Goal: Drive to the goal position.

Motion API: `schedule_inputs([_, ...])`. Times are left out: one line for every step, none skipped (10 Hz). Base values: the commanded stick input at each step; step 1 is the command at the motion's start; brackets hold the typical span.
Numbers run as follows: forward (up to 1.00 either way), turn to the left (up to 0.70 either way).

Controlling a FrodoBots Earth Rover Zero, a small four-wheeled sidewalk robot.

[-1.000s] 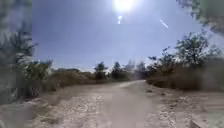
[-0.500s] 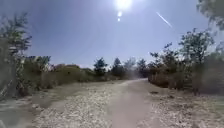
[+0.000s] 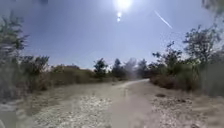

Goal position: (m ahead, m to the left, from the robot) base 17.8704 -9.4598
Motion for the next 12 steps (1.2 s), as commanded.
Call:
schedule_inputs([0.70,0.00])
schedule_inputs([0.70,0.00])
schedule_inputs([0.70,0.00])
schedule_inputs([0.70,0.00])
schedule_inputs([0.70,0.00])
schedule_inputs([0.70,0.00])
schedule_inputs([0.70,0.00])
schedule_inputs([0.70,0.00])
schedule_inputs([0.70,0.00])
schedule_inputs([0.70,0.00])
schedule_inputs([0.70,0.00])
schedule_inputs([0.70,0.00])
